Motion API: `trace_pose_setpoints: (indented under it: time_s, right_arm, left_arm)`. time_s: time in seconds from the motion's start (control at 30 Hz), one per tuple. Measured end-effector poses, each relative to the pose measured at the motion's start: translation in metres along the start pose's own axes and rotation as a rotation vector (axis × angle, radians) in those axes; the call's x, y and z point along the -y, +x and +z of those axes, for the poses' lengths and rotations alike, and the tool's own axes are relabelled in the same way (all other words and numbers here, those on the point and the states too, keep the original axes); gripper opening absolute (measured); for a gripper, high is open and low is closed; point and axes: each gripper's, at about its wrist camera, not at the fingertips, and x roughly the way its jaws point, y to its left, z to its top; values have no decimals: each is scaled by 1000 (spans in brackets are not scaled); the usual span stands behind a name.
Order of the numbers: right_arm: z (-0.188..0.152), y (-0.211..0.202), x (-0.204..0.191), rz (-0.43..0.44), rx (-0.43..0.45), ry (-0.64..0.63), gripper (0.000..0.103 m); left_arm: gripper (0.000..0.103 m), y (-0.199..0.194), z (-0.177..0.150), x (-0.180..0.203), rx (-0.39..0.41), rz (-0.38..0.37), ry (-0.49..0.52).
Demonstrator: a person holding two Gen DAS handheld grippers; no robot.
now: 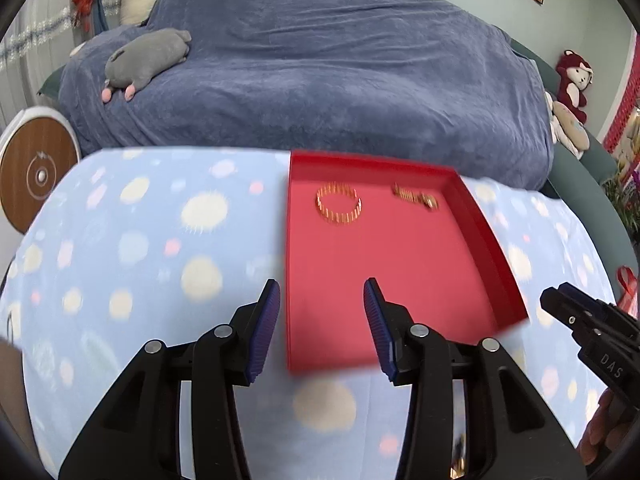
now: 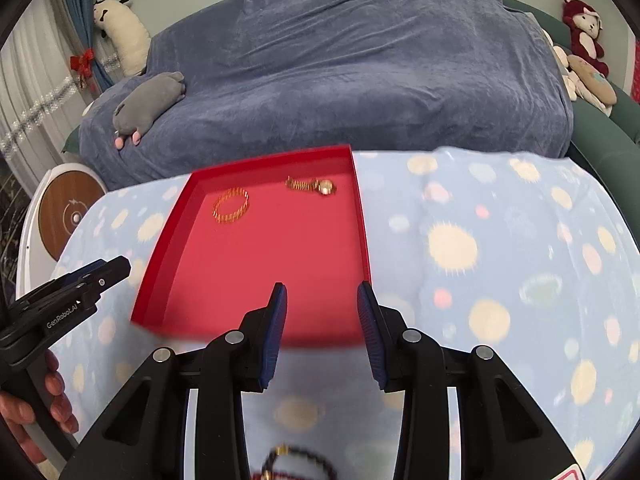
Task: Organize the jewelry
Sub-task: 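Carry the cuff and watch into the red box and open both tools, then move both tools back toward the jewelry pile, then grasp the yellow beaded bracelet with the left tool while the right grasps the black-red beaded bracelet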
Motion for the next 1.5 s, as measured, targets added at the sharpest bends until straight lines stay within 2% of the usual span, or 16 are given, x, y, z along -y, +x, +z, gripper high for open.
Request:
trace_pose_setpoints:
  time_s: [0.3,0.7,0.97,1.23,1.37,1.43,1.5]
  right_arm:
    - [-83,-34,6,-16,-76,54,36]
    - [-171,-58,7,-5,-156,80,36]
    - [-198,-66,5,-8,-178,73,36]
    - [-202,-66,3,-6,-176,62,36]
    - [-203,-66,2,-9,-177,57,36]
    - [-204,-66,2,-8,-179,56,36]
    - [-203,-65,1,-8,-179,55,36]
  left_arm:
    - [42,-37,-74,-7,-59,5,-19]
    - [42,-63,-161,-25,-133,54,-35]
    - [42,-65,-187,-38,-152,88,-40]
    - [41,-55,-198,-33,-176,101,-9]
    - [33,-53,-200,-31,-166,120,2]
    - [18,-53,-200,-30,-159,121,12]
    - [9,-53,-199,-29,-159,115,17]
